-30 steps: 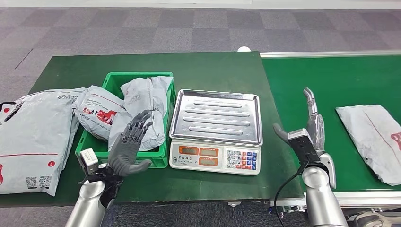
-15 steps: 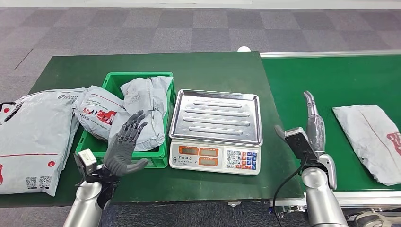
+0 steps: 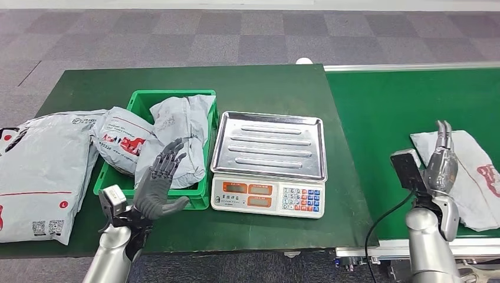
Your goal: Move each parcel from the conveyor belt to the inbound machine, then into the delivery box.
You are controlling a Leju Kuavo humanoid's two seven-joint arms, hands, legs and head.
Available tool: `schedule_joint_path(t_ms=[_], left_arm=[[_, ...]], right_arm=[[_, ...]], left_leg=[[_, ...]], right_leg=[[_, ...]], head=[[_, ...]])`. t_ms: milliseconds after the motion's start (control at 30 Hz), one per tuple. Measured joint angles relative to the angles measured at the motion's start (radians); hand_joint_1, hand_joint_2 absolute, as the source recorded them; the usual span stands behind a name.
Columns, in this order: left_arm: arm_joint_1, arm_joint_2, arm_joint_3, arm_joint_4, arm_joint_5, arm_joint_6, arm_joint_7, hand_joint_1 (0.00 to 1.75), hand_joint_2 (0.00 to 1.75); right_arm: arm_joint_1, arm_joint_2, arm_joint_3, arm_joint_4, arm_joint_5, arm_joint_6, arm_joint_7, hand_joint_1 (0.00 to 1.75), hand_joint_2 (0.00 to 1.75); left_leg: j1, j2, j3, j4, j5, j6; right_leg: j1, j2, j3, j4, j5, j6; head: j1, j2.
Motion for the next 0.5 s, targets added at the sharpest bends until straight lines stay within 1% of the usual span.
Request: schedule_joint_path(t_ms=[300,433,500], left_arm=[[-0.004,-0.004,-0.007,0.01,0.0,0.0,0.0,0.0,1.75],[-0.006,-0.004,-0.009,0.014,-0.001,-0.001,0.0,0.0,1.75],[-0.007,-0.004,-0.013,0.016,-0.001,-0.002,0.0,0.0,1.75]], right_arm=[[-0.011,-0.017,-0.035,0.037,0.015,-0.004,0.012,0.0,1.75],[-0.025,-0.028,-0.049,0.066,0.051,-0.019,0.038,0.0,1.75],[-0.039,-0.042,-0.057,0.092,0.082,-0.023,0.066,0.0,1.75]], left_leg=[[0.0,0.0,0.0,0.0,0.0,0.0],[0.0,0.0,0.0,0.0,0.0,0.0],[0.0,0.0,0.0,0.0,0.0,0.0]], right_leg=[[0.0,0.0,0.0,0.0,0.0,0.0],[0.0,0.0,0.0,0.0,0.0,0.0],[0.0,0.0,0.0,0.0,0.0,0.0]], head=[[0.0,0.0],[0.0,0.0],[0.0,0.0]])
